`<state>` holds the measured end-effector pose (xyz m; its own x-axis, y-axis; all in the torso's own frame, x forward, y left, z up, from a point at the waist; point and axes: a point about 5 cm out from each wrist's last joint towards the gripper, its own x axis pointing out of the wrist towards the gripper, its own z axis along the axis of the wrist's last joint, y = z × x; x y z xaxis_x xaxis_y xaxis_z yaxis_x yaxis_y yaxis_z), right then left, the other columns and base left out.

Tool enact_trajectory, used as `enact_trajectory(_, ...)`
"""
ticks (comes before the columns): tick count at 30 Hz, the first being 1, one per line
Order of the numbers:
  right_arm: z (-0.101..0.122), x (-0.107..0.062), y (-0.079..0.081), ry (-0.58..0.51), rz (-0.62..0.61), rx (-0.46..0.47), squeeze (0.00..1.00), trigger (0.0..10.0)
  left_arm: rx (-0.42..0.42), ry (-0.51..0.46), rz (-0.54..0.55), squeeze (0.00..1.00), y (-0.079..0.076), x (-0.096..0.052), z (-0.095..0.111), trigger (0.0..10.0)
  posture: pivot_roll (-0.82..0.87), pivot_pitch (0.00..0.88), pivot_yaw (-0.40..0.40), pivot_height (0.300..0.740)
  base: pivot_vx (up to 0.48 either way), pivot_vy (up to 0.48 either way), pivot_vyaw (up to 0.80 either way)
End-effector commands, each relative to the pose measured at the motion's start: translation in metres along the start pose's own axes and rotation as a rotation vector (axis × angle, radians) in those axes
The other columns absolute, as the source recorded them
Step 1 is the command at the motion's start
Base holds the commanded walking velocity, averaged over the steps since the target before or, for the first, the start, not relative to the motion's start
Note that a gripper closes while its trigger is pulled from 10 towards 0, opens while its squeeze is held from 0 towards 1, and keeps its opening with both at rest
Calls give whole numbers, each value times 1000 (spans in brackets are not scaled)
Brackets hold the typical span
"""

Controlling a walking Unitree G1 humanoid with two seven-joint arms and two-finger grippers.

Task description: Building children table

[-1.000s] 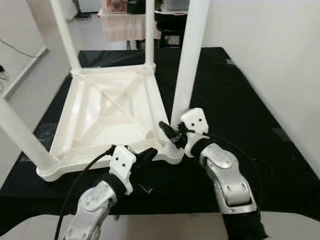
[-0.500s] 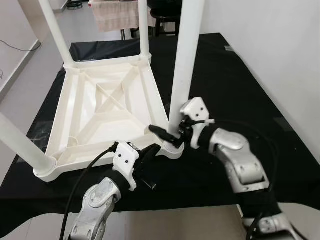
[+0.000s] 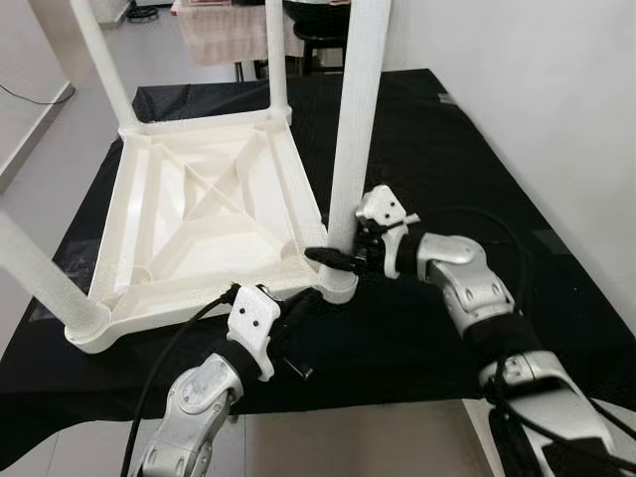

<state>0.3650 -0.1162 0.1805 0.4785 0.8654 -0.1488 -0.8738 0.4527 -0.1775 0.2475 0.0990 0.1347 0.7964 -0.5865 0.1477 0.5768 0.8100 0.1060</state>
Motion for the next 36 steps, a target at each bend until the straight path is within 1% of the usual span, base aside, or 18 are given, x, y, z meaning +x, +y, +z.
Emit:
enact_trajectory(1, 6, 4, 1, -18, 16, -26, 0, 0, 1, 13, 2, 0, -2, -2, -3, 10000, 42, 102, -46, 740, 0, 0, 0)
enact_trajectory(8, -7, -12, -1, -53, -55, -1, 0, 0, -4, 15, -1, 0, -2, -3, -3, 10000, 32, 104, -33, 740, 0, 0, 0)
enact_trajectory(11, -16, -19, -3, -49, -158, 5, 0, 0, -7, 16, -3, 0, -2, -3, -4, 10000, 30, 104, -32, 740, 0, 0, 0)
enact_trajectory(13, -26, -20, 3, -15, -333, 50, 0, 0, -9, 16, -3, 0, 0, -5, -3, 10000, 19, 108, -27, 740, 0, 0, 0)
enact_trajectory(15, -41, -26, 18, 87, -738, 155, 0, 0, -8, 18, -3, 0, 1, -6, -3, 10000, 11, 112, -18, 740, 0, 0, 0)
enact_trajectory(16, -45, -30, 29, 127, -824, 179, 0, 0, -8, 18, -3, 0, 2, -6, -3, 10000, 7, 115, -11, 740, 0, 0, 0)
enact_trajectory(17, -45, -30, 29, 127, -824, 179, 0, 0, -8, 18, -3, 0, 2, -6, -3, 10000, 7, 115, -11, 740, 0, 0, 0)
enact_trajectory(18, -43, -28, 41, 132, -805, 148, 0, 0, -8, 19, -3, 0, 2, -6, -3, 10000, 11, 115, -11, 740, 0, 0, 0)
enact_trajectory(19, -43, -28, 41, 132, -805, 148, 0, 0, -8, 19, -3, 0, 2, -6, -3, 10000, 11, 115, -11, 740, 0, 0, 0)
enact_trajectory(20, -33, -21, 47, 104, -730, 51, 0, 0, -9, 20, -4, 0, 3, -6, -3, 10000, 6, 113, -4, 740, 0, 0, 0)
enact_trajectory(25, -30, -13, 41, 99, -680, 30, 0, 0, -13, 21, -8, 0, 2, -6, -4, 10000, 8, 110, -8, 740, 0, 0, 0)
enact_trajectory(26, -29, -9, 38, 95, -675, 43, 0, 549, -13, 21, -8, 0, 2, -6, -4, 10000, 14, 111, -13, 740, 0, 0, 0)
enact_trajectory(27, -29, -9, 38, 95, -675, 43, 0, 549, -13, 21, -8, 0, 2, -6, -4, 10000, 14, 111, -13, 740, 0, 0, 0)
enact_trajectory(28, -28, -5, 36, 95, -667, 65, 0, 9490, -5, 20, -2, 0, 2, -6, -3, 10000, 13, 114, -11, 740, 0, 0, 0)
enact_trajectory(29, -23, -2, 35, 69, -644, 72, 0, 10000, 0, 20, 2, 0, 2, -6, -3, 10000, 13, 114, -11, 740, 0, 0, 0)
enact_trajectory(31, -20, 0, 34, 52, -630, 77, 0, 10000, 3, 19, 4, 0, 2, -6, -3, 10000, 13, 114, -11, 740, 0, 0, 0)
enact_trajectory(32, -9, 4, 32, 0, -575, 108, 1000, 10000, 1, 19, 3, 0, 2, -6, -3, 10000, 13, 114, -11, 740, 0, 0, 0)
enact_trajectory(36, 4, 8, 29, -56, -492, 103, 1000, 10000, -3, 18, 0, 0, 2, -5, -3, 10000, 12, 113, -11, 740, 0, 0, 0)
